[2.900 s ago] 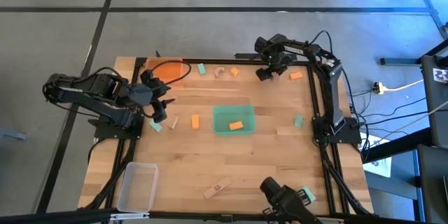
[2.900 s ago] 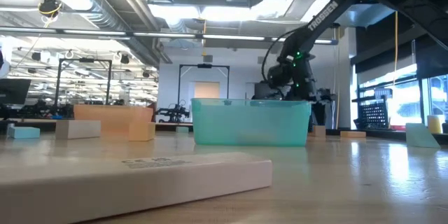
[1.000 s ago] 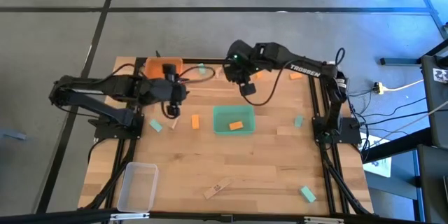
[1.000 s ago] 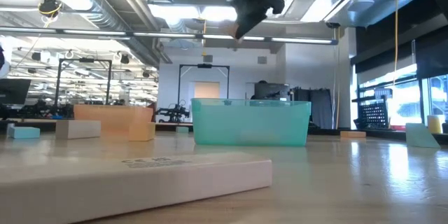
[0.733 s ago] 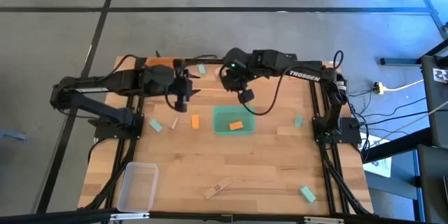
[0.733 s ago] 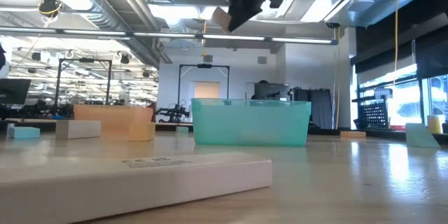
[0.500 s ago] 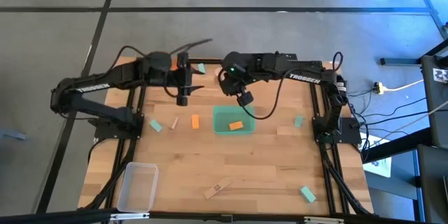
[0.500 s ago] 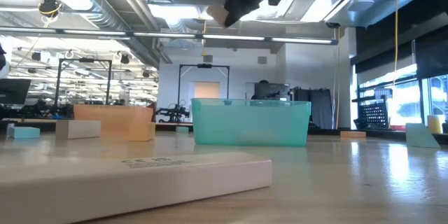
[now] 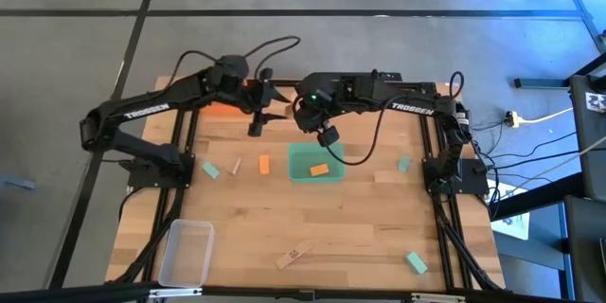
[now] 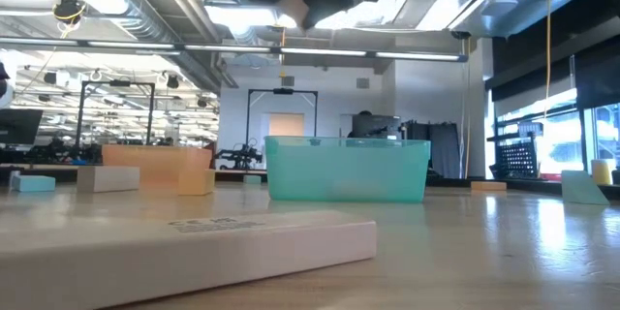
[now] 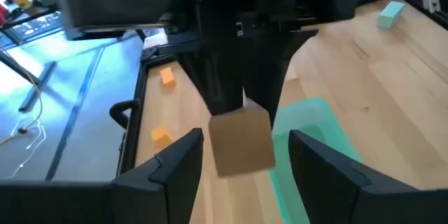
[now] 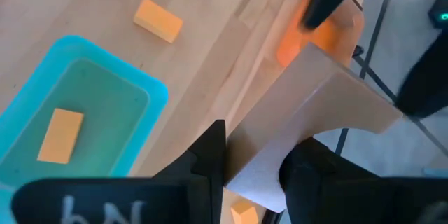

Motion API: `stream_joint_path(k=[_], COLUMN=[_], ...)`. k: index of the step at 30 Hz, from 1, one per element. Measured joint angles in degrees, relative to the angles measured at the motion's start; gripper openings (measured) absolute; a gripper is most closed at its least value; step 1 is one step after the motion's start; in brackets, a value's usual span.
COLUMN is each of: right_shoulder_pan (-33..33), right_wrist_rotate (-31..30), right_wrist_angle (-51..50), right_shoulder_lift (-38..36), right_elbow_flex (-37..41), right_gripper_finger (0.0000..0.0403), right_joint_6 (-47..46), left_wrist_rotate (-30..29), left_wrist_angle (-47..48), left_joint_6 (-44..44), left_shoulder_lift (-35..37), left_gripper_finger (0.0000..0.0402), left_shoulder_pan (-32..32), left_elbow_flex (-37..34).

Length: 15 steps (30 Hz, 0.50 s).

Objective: Sort & place blocks by color
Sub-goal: Put the brown block into the light orange bin

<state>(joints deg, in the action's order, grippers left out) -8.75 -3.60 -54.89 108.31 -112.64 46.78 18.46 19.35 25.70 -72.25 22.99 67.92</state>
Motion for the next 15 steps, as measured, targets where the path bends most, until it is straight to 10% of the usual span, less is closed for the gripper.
stream_joint_path(k=[15], right_shoulder_pan=[-0.02], right_wrist_rotate=[-3.97], right_wrist_angle=[-0.15], right_shoulder_lift=[-0.04], right_elbow_flex=[0.02], right_gripper_finger=[0.0097], right_joint_6=[-0.15], left_wrist_rotate=[-2.72], left_wrist_angle=[-3.36], left_joint_6=[-2.8], left_shoulder_lift=[-4.0], left_gripper_finger=[0.0137], left_shoulder_pan=[-0.11], left_elbow_flex=[0.0])
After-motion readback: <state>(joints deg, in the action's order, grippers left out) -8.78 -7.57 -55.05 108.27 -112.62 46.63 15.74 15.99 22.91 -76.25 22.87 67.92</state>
